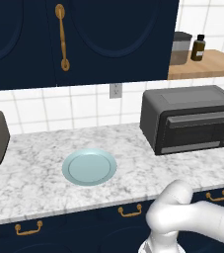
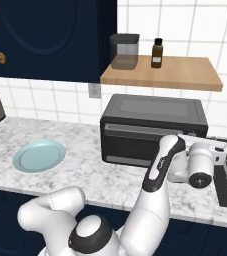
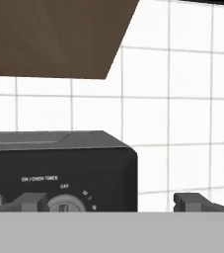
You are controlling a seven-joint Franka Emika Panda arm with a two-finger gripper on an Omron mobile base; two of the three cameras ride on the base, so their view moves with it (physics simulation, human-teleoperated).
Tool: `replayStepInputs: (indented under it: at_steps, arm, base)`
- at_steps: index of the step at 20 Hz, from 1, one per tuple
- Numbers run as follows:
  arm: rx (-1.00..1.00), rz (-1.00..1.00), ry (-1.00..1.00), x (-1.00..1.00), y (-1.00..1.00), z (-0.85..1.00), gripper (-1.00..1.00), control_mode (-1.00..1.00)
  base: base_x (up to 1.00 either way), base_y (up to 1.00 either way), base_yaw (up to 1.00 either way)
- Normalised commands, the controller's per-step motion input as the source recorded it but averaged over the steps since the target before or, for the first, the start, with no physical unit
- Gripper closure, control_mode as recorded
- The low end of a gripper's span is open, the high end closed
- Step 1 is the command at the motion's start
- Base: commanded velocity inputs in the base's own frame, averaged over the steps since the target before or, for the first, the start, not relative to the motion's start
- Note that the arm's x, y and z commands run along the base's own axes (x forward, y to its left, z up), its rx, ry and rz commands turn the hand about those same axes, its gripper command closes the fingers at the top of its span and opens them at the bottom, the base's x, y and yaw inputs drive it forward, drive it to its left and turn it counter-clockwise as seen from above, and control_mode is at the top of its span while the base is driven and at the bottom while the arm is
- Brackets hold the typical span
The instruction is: Pick up the kebab skewer and baguette bread, and place them inside the toaster oven. Close the toaster oven door and start by setting the timer.
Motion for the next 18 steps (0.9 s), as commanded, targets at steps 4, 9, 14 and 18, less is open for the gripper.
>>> replayStepInputs:
  at_steps: [4,9,14,18]
  arm:
    - [0.03,0.0,0.0,0.0,-0.18,-0.28,-1.0,-1.0]
    - [0.03,0.0,0.0,0.03,0.02,-0.09,-1.0,-1.0]
    - [0.01,0.0,0.0,-0.06,0.04,-0.05,-1.0,-1.0]
    - [0.0,0.0,-0.02,-0.1,0.25,0.0,-1.0,-1.0]
  base:
    - [0.0,0.0,0.0]
    - [0.0,0.0,0.0]
    - [0.0,0.0,0.0]
    - [0.0,0.0,0.0]
